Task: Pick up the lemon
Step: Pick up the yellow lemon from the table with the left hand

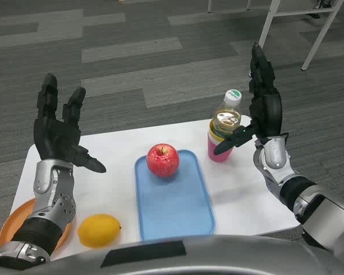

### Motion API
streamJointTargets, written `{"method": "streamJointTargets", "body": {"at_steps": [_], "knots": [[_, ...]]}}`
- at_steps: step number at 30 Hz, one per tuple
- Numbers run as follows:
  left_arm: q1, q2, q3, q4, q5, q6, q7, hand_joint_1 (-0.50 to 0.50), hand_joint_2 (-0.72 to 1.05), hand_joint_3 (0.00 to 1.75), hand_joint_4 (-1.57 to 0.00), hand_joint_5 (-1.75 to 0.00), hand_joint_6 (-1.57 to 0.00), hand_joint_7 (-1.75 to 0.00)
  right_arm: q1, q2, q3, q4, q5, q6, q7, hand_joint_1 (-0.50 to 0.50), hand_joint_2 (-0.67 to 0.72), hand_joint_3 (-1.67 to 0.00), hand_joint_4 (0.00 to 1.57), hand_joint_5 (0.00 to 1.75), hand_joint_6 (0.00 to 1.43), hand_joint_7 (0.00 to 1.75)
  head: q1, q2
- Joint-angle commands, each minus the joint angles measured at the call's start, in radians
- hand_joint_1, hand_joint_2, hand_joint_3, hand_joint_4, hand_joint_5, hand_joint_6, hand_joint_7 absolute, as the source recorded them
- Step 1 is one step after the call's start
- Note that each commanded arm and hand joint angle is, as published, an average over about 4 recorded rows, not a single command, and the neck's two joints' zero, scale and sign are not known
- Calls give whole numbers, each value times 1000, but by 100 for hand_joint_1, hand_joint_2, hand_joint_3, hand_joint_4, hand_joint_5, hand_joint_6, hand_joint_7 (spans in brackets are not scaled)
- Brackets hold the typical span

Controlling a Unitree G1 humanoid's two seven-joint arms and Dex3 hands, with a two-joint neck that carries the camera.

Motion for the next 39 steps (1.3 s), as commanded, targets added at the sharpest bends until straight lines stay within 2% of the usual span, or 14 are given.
{"method": "streamJointTargets", "body": {"at_steps": [1,3,7,11,15,26,28,30,35,36,39], "knots": [[65,-66,272,-107,148,-268,93,-50,-72,9,0,-21,0,-21,135,-110,-399,-305,-156,112,-296,-38,72,0,0,0,0,0,0,97],[65,-66,272,-107,148,-268,93,-50,-72,9,0,-23,0,-21,135,-110,-399,-305,-156,112,-296,-38,72,0,0,0,0,0,0,59],[65,-66,272,-107,148,-268,93,-50,-72,9,0,-21,0,-21,135,-111,-399,-305,-156,111,-296,-38,72,0,0,0,0,0,-1,59],[65,-66,271,-106,148,-268,93,-50,-72,9,0,-26,0,-21,135,-111,-399,-305,-156,110,-296,-36,72,0,0,0,0,0,-1,59],[64,-66,271,-106,148,-268,93,-50,-72,9,0,-21,0,-21,135,-111,-399,-305,-156,110,-297,-38,71,0,0,0,0,0,-1,57],[65,-64,270,-102,146,-267,93,-50,-64,9,0,-21,0,-21,135,-111,-391,-281,-153,111,-297,-38,72,0,0,0,0,0,16,-13],[65,-63,270,-102,145,-265,93,-50,-64,9,0,-21,0,-21,135,-111,-385,-274,-153,111,-296,-38,72,0,0,0,0,0,21,-39],[64,-62,270,-101,144,-263,93,-50,-64,9,0,-21,0,-21,135,-112,-380,-270,-152,112,-296,-38,72,0,0,0,0,0,26,-90],[68,-49,273,-101,143,-216,77,-50,-59,9,0,-21,0,-21,138,-123,-345,-240,-118,122,-268,-33,66,0,0,0,0,0,33,-298],[77,-43,277,-110,141,-165,58,-50,-57,9,0,-21,0,-21,144,-126,-334,-232,-100,131,-249,-33,66,0,0,0,0,0,38,-309],[120,-14,301,-185,140,78,-9,-50,-37,9,0,-21,0,-21,165,-132,-324,-209,-27,182,-167,-31,63,0,0,0,0,0,53,-345]]}}
